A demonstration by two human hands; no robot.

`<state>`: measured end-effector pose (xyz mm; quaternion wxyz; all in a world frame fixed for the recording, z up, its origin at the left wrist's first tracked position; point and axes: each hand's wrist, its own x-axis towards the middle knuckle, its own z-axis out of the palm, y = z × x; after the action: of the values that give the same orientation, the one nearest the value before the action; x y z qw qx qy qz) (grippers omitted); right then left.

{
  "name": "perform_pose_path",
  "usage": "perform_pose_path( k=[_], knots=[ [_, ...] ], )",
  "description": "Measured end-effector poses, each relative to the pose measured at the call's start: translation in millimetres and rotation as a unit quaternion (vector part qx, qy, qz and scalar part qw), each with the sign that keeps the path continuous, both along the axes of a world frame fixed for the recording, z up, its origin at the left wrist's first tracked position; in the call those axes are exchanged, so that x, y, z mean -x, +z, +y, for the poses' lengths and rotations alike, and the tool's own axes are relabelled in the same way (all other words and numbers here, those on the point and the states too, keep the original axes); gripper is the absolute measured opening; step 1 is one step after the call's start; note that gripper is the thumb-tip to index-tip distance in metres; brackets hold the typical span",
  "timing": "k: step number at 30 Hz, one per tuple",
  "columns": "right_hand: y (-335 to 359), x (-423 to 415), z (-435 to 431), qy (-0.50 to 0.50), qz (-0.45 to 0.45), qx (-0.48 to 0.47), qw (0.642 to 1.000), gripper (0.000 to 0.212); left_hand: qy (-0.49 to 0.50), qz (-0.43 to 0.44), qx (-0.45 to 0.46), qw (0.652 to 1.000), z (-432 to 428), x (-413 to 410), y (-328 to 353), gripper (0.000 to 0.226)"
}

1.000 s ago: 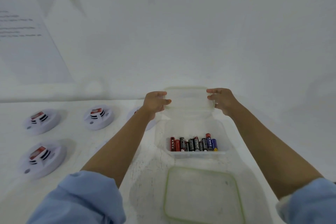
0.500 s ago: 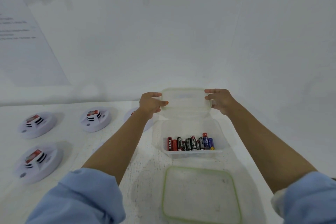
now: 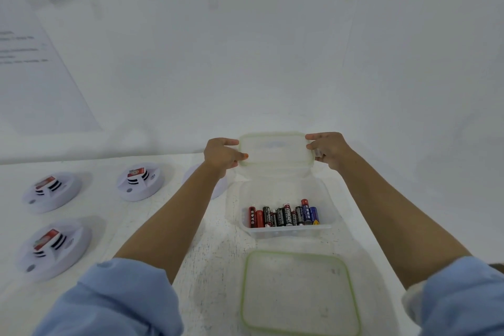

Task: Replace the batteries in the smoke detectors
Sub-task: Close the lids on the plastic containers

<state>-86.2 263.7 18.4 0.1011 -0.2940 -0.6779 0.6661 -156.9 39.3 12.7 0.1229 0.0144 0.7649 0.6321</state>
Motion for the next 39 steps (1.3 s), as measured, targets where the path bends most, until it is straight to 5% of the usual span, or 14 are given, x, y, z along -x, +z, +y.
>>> perform_pose_path(
  k=[20, 29, 39],
  knots=[
    [10, -8, -1, 0.022, 0.031, -0.019, 0.999, 0.037, 0.015, 0.064, 0.012, 0.998, 6, -7, 4, 0.041],
    [8, -10, -1, 0.056, -0.019, -0.053, 0.997, 0.037, -0.016, -0.003, 0.059, 0.998, -2, -7, 6, 0.043],
    [-4, -7, 2, 0.053, 0.014, -0.050, 0.997, 0.035, 0.022, 0.000, -0.011, 1.000, 2, -6, -5, 0.043]
  ],
)
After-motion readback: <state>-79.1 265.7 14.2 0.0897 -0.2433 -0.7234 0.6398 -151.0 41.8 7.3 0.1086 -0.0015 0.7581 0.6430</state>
